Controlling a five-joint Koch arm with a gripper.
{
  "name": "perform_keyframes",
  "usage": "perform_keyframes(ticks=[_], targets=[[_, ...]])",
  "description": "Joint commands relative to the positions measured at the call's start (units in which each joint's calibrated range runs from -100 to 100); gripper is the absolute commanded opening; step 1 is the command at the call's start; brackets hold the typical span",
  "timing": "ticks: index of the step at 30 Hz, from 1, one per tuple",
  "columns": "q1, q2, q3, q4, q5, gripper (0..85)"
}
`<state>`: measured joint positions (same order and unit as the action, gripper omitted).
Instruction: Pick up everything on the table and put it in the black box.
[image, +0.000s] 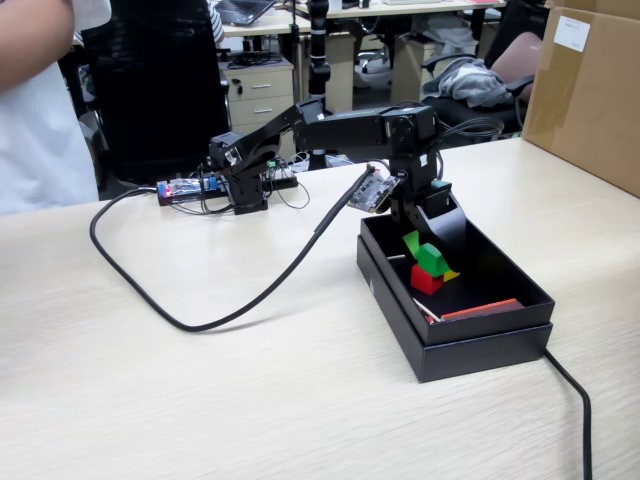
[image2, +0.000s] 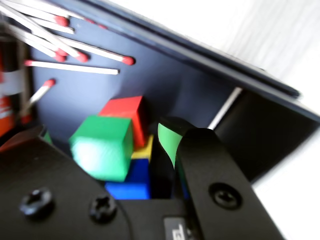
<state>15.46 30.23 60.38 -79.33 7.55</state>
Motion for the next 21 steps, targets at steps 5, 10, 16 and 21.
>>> perform_keyframes(ticks=[5, 10, 16, 21], targets=[[-3.3, -36.0, -3.1, 0.0, -1.5, 45.3], [-8.4, -63.9, -26.9, 6.8, -2.7, 49.5], [-13.1, -93.5, -65.6, 21.9, -2.8, 49.3], [-15.8, -110.9, -93.9, 34.6, -3.3, 50.0]])
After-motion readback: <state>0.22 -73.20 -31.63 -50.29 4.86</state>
